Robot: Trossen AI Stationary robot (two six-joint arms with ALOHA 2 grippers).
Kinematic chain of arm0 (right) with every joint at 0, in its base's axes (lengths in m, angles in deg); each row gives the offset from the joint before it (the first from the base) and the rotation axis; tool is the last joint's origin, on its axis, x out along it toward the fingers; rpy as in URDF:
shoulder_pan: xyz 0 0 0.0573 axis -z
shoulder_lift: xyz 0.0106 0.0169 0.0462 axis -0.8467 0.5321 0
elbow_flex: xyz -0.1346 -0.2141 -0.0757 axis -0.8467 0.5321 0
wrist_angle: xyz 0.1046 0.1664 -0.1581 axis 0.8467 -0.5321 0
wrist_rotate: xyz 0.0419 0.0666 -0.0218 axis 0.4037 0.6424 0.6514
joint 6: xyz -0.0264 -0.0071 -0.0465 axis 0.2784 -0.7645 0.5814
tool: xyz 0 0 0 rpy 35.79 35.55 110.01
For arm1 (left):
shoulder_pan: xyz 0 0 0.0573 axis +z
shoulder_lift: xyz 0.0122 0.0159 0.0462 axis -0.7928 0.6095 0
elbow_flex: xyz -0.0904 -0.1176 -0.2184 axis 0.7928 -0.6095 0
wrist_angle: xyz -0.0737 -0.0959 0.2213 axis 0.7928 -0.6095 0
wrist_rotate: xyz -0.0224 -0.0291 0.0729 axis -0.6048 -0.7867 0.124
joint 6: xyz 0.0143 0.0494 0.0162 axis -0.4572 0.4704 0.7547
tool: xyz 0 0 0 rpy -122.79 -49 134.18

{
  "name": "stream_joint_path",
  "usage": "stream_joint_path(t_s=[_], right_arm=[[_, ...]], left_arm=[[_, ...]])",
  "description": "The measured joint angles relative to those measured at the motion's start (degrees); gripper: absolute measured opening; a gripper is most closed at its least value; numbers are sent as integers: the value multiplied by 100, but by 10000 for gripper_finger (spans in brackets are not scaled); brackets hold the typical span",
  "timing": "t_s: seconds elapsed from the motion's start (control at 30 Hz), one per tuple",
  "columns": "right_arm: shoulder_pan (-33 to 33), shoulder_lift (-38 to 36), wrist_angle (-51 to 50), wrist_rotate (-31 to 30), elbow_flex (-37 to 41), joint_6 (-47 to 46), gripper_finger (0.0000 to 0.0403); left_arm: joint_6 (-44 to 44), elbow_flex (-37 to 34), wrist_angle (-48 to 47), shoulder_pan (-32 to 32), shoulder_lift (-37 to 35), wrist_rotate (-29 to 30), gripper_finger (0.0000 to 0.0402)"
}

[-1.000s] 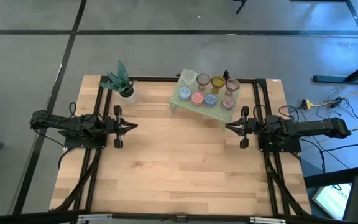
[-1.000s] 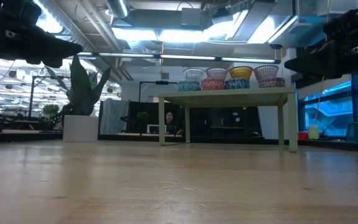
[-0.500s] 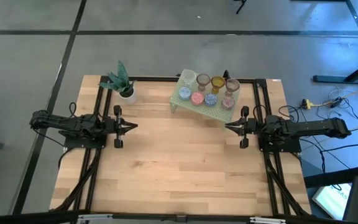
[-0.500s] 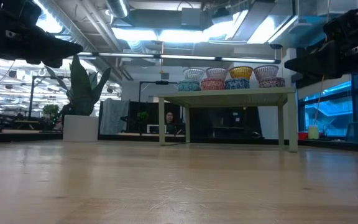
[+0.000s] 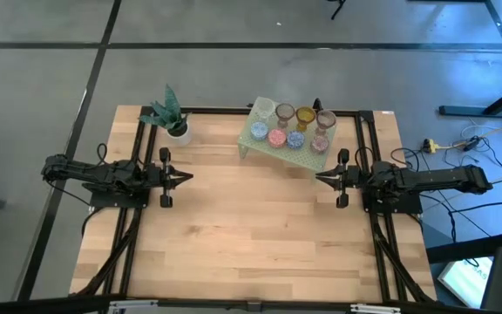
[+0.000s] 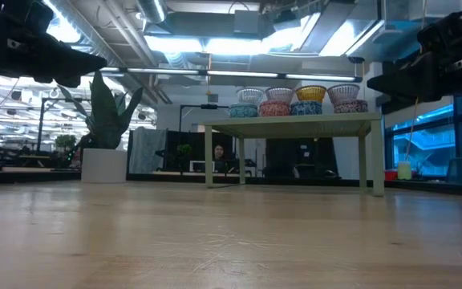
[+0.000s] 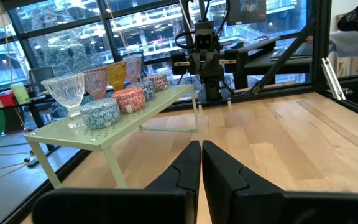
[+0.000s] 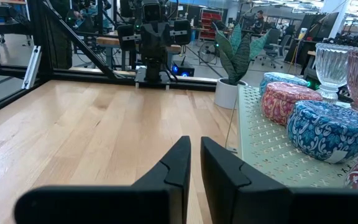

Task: Pick & Place candle stick holders
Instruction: Return to Home Position

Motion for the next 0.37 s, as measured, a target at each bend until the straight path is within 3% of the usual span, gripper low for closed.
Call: stream_joint_path(t_s=[0.37], right_arm=[[1, -1, 0, -2, 0, -1, 41]], left_arm=[[0, 0, 0, -1, 0, 0, 8]])
